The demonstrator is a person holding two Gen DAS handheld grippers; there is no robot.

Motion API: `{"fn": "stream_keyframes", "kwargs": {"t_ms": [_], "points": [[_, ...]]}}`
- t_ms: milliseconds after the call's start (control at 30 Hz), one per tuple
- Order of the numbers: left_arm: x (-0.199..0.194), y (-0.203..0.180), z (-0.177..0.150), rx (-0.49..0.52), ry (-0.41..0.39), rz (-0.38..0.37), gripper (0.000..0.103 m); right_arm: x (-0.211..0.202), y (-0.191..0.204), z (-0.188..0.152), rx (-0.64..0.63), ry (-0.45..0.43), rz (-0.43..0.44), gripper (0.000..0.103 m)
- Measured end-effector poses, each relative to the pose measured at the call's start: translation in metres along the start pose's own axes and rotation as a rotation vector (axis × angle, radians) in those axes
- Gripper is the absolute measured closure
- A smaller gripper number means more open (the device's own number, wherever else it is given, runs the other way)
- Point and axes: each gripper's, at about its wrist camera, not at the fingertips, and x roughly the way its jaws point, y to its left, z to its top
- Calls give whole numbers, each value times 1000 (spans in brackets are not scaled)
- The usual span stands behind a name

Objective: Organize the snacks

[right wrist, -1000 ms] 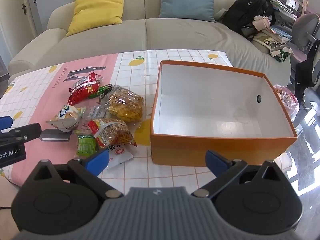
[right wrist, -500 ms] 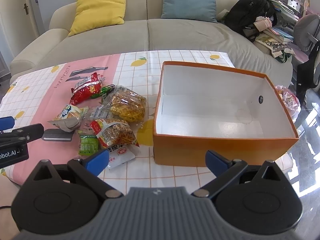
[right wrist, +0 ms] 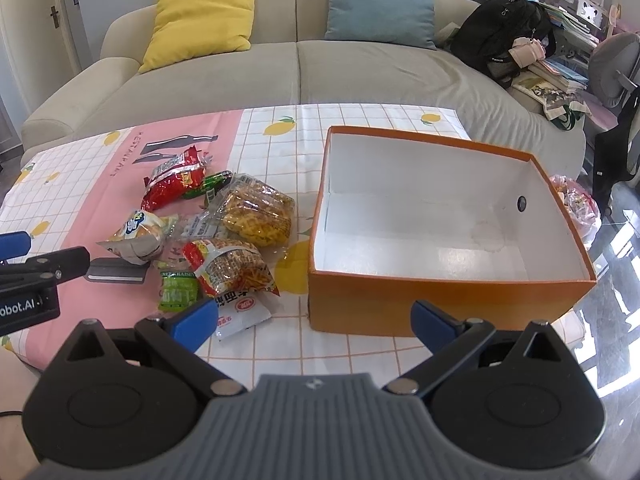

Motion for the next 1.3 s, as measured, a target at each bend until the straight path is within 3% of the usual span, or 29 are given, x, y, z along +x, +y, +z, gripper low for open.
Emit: {"fn": "stream_keyframes", "kwargs": {"t_ms": [1300], "points": [[-2,-4,5,-9,6,-53,18,1,-5,0,17,10,-15,3]]}}
